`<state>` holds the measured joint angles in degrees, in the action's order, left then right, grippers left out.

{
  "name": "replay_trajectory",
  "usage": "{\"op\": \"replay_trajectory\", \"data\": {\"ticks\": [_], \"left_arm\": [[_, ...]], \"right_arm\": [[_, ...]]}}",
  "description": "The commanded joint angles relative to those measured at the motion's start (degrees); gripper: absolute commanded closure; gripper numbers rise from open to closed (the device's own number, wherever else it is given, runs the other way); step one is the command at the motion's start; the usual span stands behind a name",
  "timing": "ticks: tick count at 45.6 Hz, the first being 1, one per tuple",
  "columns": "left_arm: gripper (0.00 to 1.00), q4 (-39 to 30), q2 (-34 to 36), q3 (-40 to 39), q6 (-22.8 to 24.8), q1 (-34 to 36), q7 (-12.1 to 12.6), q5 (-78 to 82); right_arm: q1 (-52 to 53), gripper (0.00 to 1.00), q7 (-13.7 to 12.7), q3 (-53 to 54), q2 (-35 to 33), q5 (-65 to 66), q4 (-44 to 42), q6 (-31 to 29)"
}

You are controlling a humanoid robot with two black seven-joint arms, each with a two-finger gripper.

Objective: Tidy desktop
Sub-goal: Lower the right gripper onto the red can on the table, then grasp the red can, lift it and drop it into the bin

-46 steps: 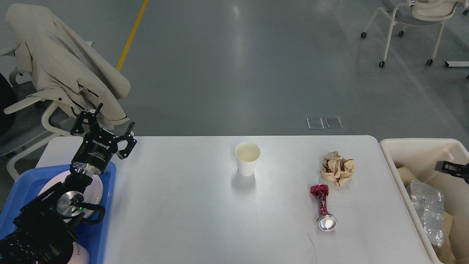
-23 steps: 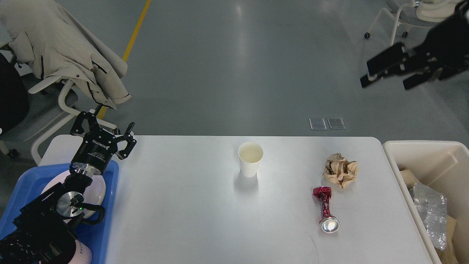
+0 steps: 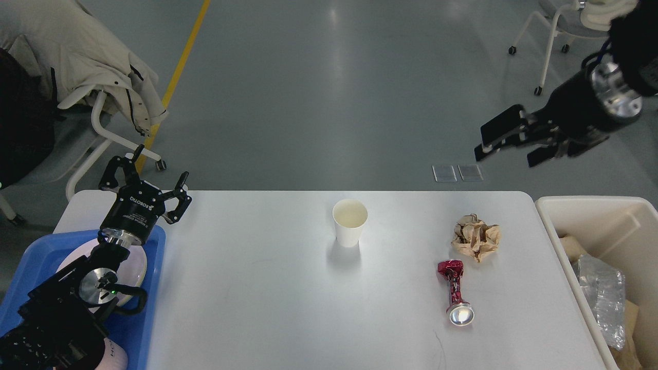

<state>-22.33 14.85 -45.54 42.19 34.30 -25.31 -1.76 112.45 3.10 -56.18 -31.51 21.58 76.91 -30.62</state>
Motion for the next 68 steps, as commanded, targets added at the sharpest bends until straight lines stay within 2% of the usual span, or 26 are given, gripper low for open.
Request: {"op": "replay_trajectory", "data": {"ticks": [1, 5, 9, 22, 33, 44, 48, 49, 50, 52, 54, 55, 56, 68], "left_arm": [[0.00, 0.00, 0.00, 0.01, 0.00, 0.07, -0.01, 0.00], [0.00, 0.00, 0.00, 0.01, 0.00, 0.07, -0.01, 0.00], [0.00, 0.00, 0.00, 0.01, 0.00, 0.07, -0.01, 0.00], [0.00, 0.00, 0.00, 0.01, 0.00, 0.07, -0.09, 0.00], [0.00, 0.00, 0.00, 0.01, 0.00, 0.07, -0.09, 0.00], [0.00, 0.00, 0.00, 0.01, 0.00, 0.07, -0.09, 0.00], [0.00, 0.00, 0.00, 0.01, 0.00, 0.07, -0.09, 0.00], [0.00, 0.00, 0.00, 0.01, 0.00, 0.07, -0.09, 0.00], [0.00, 0.00, 0.00, 0.01, 0.00, 0.07, -0.09, 0.00], [0.00, 0.00, 0.00, 0.01, 0.00, 0.07, -0.09, 0.00], [0.00, 0.00, 0.00, 0.01, 0.00, 0.07, -0.09, 0.00], [0.00, 0.00, 0.00, 0.01, 0.00, 0.07, -0.09, 0.00], [0.00, 0.00, 0.00, 0.01, 0.00, 0.07, -0.09, 0.00], [0.00, 0.00, 0.00, 0.01, 0.00, 0.07, -0.09, 0.00]], "right_arm": [[-16.01, 0.00, -0.03, -2.61, 8.38, -6.88, -1.49, 15.49], [-23.58, 0.00, 0.06, -4.20, 13.22, -8.92, -4.74, 22.96], [-28.59, 0.00, 0.06, -4.29, 15.69, -8.92, -7.21, 26.31], [-34.49, 0.00, 0.32, -3.76, 18.68, -8.92, -12.83, 27.72], [-39.06, 0.00, 0.67, -4.02, 19.65, -8.83, -15.65, 33.17], [-42.40, 0.11, 1.73, -4.11, 20.44, -7.25, -19.51, 34.23], [-43.37, 0.28, 1.73, -4.03, 20.44, -6.99, -20.48, 34.23], [-43.89, 0.41, 1.73, -4.03, 20.44, -6.81, -20.92, 34.32], [-44.07, 0.47, 1.73, -4.03, 20.52, -6.46, -21.18, 34.40], [-44.42, 0.60, 1.73, -4.03, 20.79, -5.32, -21.62, 34.84], [-44.51, 0.68, 1.73, -4.11, 21.31, -4.18, -21.98, 35.02], [-44.43, 0.78, 1.73, -4.20, 21.40, -3.91, -21.98, 35.11], [-44.42, 1.00, 1.73, -4.11, 21.32, -3.74, -21.98, 35.11], [-44.07, 1.00, 1.64, -3.50, 21.14, -3.73, -21.98, 35.11]]}}
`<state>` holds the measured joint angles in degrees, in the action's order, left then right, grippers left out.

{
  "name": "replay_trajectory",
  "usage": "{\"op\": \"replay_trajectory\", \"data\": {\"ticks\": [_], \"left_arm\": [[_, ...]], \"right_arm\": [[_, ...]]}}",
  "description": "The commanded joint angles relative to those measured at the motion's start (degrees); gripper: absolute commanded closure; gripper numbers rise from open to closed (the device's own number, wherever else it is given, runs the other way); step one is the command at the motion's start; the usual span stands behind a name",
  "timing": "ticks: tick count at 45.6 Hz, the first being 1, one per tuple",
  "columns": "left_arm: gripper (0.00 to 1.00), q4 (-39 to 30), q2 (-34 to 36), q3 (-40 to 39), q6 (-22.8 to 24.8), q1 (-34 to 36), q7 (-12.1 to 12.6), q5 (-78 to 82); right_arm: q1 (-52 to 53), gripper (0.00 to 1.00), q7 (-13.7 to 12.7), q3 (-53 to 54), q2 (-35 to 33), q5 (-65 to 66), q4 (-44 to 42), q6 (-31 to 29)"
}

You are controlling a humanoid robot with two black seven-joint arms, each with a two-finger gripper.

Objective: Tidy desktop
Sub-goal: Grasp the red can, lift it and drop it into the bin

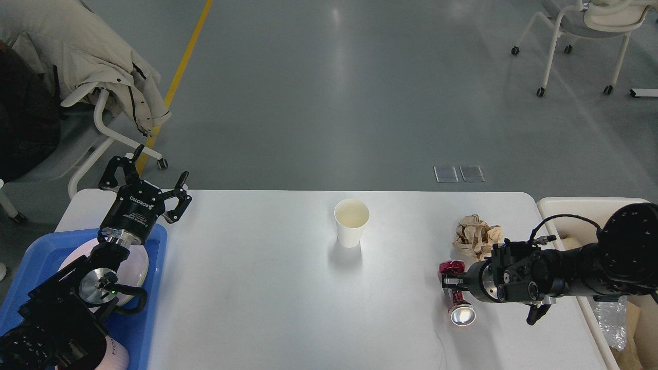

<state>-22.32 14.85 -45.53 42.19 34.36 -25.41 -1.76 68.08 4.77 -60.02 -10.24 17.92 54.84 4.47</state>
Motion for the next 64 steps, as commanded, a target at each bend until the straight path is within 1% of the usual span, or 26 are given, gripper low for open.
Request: {"op": "replay_trajectory", "data": {"ticks": [1, 5, 9, 11, 14, 15, 17, 20, 22, 24, 26, 29, 31, 37, 38, 41, 44, 47, 51, 54, 57, 59, 61, 64], "left_arm": [[0.00, 0.00, 0.00, 0.00, 0.00, 0.00, 0.01, 0.00], [0.00, 0.00, 0.00, 0.00, 0.00, 0.00, 0.01, 0.00], [0.00, 0.00, 0.00, 0.00, 0.00, 0.00, 0.01, 0.00], [0.00, 0.00, 0.00, 0.00, 0.00, 0.00, 0.01, 0.00], [0.00, 0.00, 0.00, 0.00, 0.00, -0.09, 0.01, 0.00], [0.00, 0.00, 0.00, 0.00, 0.00, 0.00, 0.01, 0.00], [0.00, 0.00, 0.00, 0.00, 0.00, -0.09, 0.09, 0.00], [0.00, 0.00, 0.09, 0.00, 0.00, -0.09, 0.09, 0.00], [0.00, 0.00, 0.09, 0.00, 0.00, -0.09, 0.09, 0.00], [0.00, 0.00, 0.09, 0.00, 0.00, -0.09, 0.09, 0.00], [0.00, 0.00, 0.09, 0.00, 0.00, -0.09, 0.09, 0.00], [0.00, 0.00, 0.09, 0.00, 0.00, -0.09, 0.09, 0.00], [0.00, 0.00, 0.09, 0.00, 0.00, -0.09, 0.09, 0.00], [0.00, 0.00, 0.26, 0.00, 0.00, -0.09, 0.09, 0.00], [0.00, 0.00, 0.26, 0.00, 0.00, -0.09, 0.09, 0.00], [0.00, 0.00, 0.26, 0.00, 0.00, -0.09, 0.01, -0.09], [0.00, 0.00, 0.18, 0.00, -0.09, -0.09, 0.01, -0.09], [0.00, 0.00, 0.18, 0.00, 0.00, -0.09, 0.01, -0.09], [0.00, 0.00, 0.09, 0.09, 0.00, 0.00, 0.01, -0.09], [0.00, 0.00, 0.09, 0.09, 0.00, 0.00, 0.01, -0.09], [0.00, 0.00, 0.00, 0.09, 0.00, 0.00, 0.01, -0.09], [0.00, 0.00, 0.00, 0.09, 0.00, 0.00, 0.01, -0.09], [0.00, 0.00, 0.00, 0.09, 0.00, 0.00, -0.08, -0.09], [0.00, 0.00, 0.00, 0.09, 0.00, 0.00, -0.08, -0.09]], "right_arm": [[0.39, 1.00, -0.02, 0.43, -0.22, -0.08, 0.09, 0.01], [1.09, 1.00, -0.02, 0.43, -0.40, -0.25, 0.88, -0.08], [3.02, 1.00, -0.02, 0.34, -2.15, -0.17, 3.07, -0.16], [6.79, 1.00, -0.02, 0.43, -4.34, -0.17, 5.78, -0.78], [16.61, 1.00, -0.02, -0.71, -9.87, 0.01, 12.37, -3.32], [20.74, 1.00, -0.02, -1.15, -11.89, 0.01, 15.00, -5.42], [30.05, 1.00, -0.02, -2.73, -15.58, 0.10, 19.66, -12.34], [47.00, 1.00, 0.07, -7.12, -18.41, 0.36, 24.16, -28.32], [57.91, 1.00, 0.41, -8.97, -19.20, 1.06, 24.52, -38.79], [66.53, 1.00, 1.90, -9.41, -19.64, 2.03, 23.82, -47.32], [72.79, 1.00, 4.36, -9.59, -19.99, 3.69, 22.33, -53.40], [78.60, 1.00, 8.58, -9.85, -19.91, 7.82, 21.27, -57.81], [81.50, 1.00, 10.08, -10.29, -20.17, 12.11, 21.18, -58.52], [80.99, 1.00, 10.00, -13.62, -21.22, 15.39, 21.01, -57.83], [80.38, 1.00, 10.00, -14.76, -21.40, 15.48, 20.92, -57.13], [74.68, 1.00, 9.91, -19.33, -21.93, 16.09, 19.69, -51.78], [66.08, 1.00, 9.91, -22.68, -23.85, 17.76, 15.84, -43.26], [53.61, 1.00, 9.91, -23.83, -25.70, 18.82, 8.29, -34.91], [34.54, 1.00, 9.91, -22.69, -26.67, 18.38, -4.98, -27.69], [18.82, 1.00, 9.91, -18.93, -27.20, 17.51, -14.21, -23.38], [2.03, 1.00, 9.73, -12.08, -27.03, 14.61, -24.05, -18.37], [-7.73, 1.00, 9.73, -7.42, -26.33, 12.76, -30.82, -16.09], [-16.09, 1.00, 9.56, -3.46, -24.40, 11.70, -36.54, -15.90], [-22.71, 1.00, 9.56, 1.03, -20.97, 11.09, -41.56, -16.60]]}}
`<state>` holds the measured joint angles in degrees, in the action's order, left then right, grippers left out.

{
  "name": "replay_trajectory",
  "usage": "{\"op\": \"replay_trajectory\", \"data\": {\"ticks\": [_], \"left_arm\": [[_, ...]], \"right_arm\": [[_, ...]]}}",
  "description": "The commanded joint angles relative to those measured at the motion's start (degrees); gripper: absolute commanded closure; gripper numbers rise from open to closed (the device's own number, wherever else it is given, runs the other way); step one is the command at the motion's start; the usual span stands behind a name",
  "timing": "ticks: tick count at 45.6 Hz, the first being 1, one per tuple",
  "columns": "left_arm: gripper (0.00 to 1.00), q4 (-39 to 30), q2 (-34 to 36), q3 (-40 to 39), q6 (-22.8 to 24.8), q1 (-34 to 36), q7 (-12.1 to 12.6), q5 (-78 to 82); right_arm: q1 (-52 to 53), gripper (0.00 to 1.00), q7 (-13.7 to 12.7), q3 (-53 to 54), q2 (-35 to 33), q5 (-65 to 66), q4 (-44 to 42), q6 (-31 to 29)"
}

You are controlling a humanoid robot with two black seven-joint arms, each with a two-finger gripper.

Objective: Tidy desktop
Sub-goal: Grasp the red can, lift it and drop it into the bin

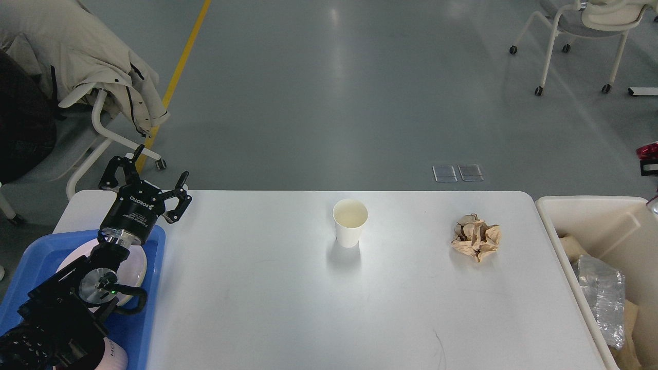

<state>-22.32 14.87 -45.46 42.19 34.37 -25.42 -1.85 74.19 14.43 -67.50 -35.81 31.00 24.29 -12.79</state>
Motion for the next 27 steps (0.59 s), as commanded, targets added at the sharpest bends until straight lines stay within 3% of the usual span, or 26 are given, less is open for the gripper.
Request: {"op": "replay_trajectory", "data": {"ticks": [1, 15, 19, 21, 22, 23, 24, 27], "left_arm": [[0.00, 0.00, -0.01, 0.02, 0.00, -0.01, -0.07, 0.00], [0.00, 0.00, -0.01, -0.07, 0.00, -0.01, -0.07, 0.00], [0.00, 0.00, -0.01, -0.07, 0.00, -0.01, -0.07, 0.00], [0.00, 0.00, -0.01, -0.07, 0.00, -0.01, -0.07, 0.00], [0.00, 0.00, -0.01, 0.02, 0.00, -0.01, -0.07, 0.00], [0.00, 0.00, -0.01, -0.07, 0.00, -0.09, -0.07, 0.00], [0.00, 0.00, -0.01, 0.02, 0.00, -0.09, -0.07, 0.00], [0.00, 0.00, -0.01, 0.02, 0.00, -0.09, -0.07, 0.00]], "right_arm": [[-30.14, 1.00, -0.10, 9.48, 4.96, -1.99, -11.89, 0.66], [-32.71, 1.00, -0.63, 11.69, 5.67, -2.17, -13.22, 2.86], [-32.79, 0.89, -0.72, 11.78, 5.67, -2.52, -13.22, 3.56], [-32.79, 0.77, -0.72, 11.69, 5.75, -2.87, -13.22, 3.65], [-32.79, 0.61, -0.80, 11.69, 5.84, -3.04, -13.22, 3.65], [-32.79, 0.34, -0.98, 11.69, 5.84, -3.13, -13.22, 3.65], [-32.79, 0.00, -1.07, 11.69, 5.93, -3.31, -13.22, 3.65], [-32.71, 0.00, -1.33, 11.69, 6.28, -3.75, -13.22, 3.57]]}}
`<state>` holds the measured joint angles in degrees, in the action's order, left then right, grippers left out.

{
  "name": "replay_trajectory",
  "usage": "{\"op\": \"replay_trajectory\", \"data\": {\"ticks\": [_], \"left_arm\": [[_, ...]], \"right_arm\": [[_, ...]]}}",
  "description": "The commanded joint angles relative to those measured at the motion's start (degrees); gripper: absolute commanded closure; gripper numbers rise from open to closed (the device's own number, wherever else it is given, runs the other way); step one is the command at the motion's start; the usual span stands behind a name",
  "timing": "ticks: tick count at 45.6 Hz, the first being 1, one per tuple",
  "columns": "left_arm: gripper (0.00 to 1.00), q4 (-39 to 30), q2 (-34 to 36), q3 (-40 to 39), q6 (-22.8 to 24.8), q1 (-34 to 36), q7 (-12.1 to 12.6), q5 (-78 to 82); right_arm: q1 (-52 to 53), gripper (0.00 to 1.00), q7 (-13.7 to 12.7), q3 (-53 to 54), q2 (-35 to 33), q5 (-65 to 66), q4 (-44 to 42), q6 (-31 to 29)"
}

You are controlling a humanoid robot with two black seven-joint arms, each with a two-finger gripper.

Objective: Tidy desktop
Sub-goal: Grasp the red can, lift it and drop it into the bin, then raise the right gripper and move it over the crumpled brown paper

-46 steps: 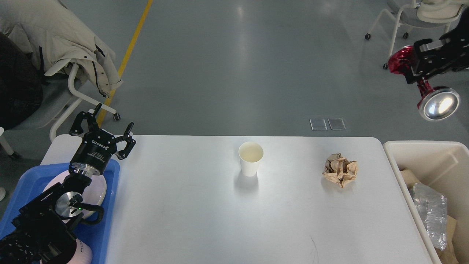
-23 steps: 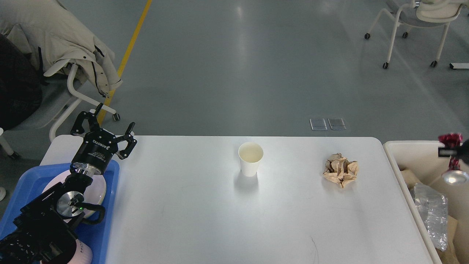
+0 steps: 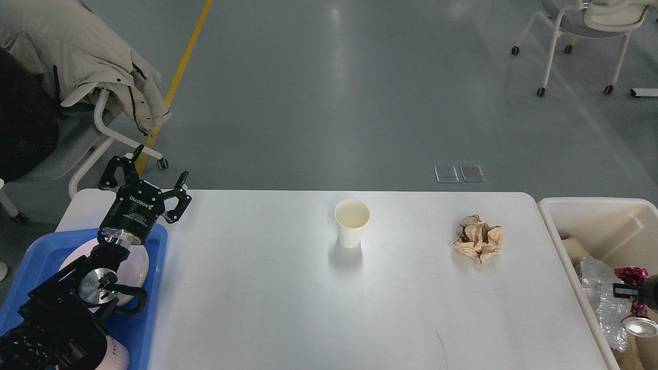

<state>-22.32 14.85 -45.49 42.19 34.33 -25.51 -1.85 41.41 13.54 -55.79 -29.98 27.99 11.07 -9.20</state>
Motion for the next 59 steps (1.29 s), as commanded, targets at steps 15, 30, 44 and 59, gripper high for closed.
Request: {"op": "replay_trajectory", "data": {"ticks": [15, 30, 44, 59], "left_arm": [[0.00, 0.00, 0.00, 0.05, 0.00, 0.03, 0.02, 0.00], [0.00, 0.00, 0.00, -0.04, 0.00, 0.03, 0.11, 0.00], [0.00, 0.00, 0.00, -0.04, 0.00, 0.03, 0.11, 0.00], [0.00, 0.00, 0.00, -0.04, 0.00, 0.03, 0.20, 0.00]], "right_arm": [[0.77, 0.00, -0.53, -0.02, 0.80, -0.74, 0.53, -0.03], [71.90, 0.00, -3.25, -8.53, -8.43, 3.73, 55.77, -20.04], [106.85, 0.00, -2.64, 1.37, -5.08, 4.44, 69.09, -45.80], [86.24, 0.00, -4.40, -2.03, 2.01, 4.27, 61.90, -39.52]]}}
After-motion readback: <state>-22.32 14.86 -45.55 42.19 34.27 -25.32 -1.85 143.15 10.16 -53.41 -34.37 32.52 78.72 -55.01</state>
